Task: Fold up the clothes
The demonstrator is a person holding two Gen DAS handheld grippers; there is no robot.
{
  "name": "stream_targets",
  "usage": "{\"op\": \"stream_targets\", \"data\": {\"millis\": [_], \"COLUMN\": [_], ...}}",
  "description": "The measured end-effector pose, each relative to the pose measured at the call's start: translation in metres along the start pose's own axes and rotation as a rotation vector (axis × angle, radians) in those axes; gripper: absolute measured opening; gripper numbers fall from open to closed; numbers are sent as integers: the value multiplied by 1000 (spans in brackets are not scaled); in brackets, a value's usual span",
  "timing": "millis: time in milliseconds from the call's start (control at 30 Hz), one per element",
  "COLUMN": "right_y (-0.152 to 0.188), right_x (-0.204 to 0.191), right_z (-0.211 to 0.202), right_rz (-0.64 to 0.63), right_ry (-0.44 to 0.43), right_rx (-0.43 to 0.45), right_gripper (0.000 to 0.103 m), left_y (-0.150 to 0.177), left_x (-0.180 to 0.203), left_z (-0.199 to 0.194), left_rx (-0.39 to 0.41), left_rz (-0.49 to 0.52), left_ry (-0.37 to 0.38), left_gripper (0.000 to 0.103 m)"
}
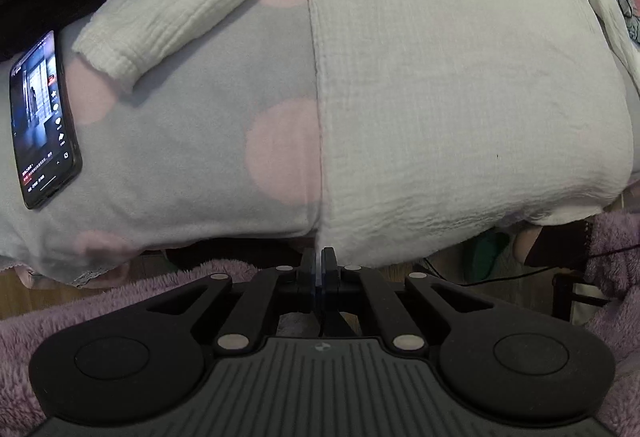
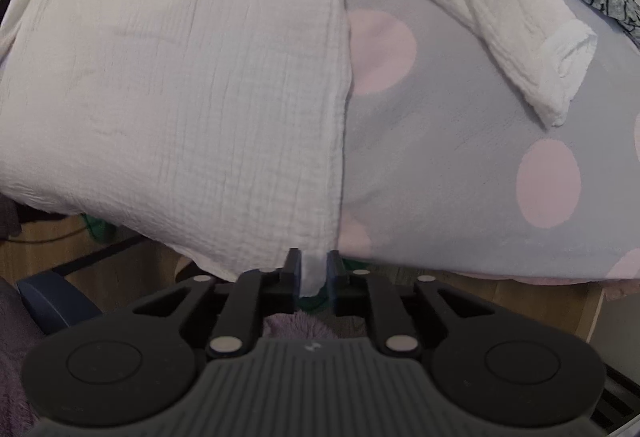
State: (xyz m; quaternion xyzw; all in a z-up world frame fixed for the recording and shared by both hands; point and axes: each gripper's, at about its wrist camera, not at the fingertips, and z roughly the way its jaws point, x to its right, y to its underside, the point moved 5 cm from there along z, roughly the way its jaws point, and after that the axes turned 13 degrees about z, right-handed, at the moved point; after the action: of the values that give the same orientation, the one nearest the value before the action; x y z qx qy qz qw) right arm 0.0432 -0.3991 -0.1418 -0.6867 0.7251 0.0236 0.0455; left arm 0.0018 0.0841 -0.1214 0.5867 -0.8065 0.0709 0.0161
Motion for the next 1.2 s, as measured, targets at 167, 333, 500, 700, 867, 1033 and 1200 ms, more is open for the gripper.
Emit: {"op": "stream_targets", "data": {"millis": [167, 333, 500, 700, 867, 1033, 1200], "right_y": [-9, -30, -49, -59, -64, -73, -80], "right_x": [-1, -26, -65, -127, -157, -174, -183], "right_z": [-23, -47, -60, -61, -51, -42, -35], "right_rz": [29, 22, 1, -95, -166, -212, -215], "right_ry": [-32, -116, -224, -326, -374, -372, -373], "right_rx": [95, 227, 308, 313, 303, 272, 251], "right_gripper": [33, 39, 45, 48, 48, 48, 49], "left_y": [-24, -71, -109, -116, -118, -118, -115], "left_x": [-10, -50, -100, -144, -159, -170, -176], "left_z": [-27, -47, -47, -17, 3, 16, 13], "left_rx": [96, 213, 256, 195, 173, 159, 176], "left_rz": [8, 10, -1, -67, -72, -82, -163], "left_ry": [-38, -180, -329, -367, -412, -437, -346], "left_gripper": [19, 20, 20, 20, 27, 45, 20]}}
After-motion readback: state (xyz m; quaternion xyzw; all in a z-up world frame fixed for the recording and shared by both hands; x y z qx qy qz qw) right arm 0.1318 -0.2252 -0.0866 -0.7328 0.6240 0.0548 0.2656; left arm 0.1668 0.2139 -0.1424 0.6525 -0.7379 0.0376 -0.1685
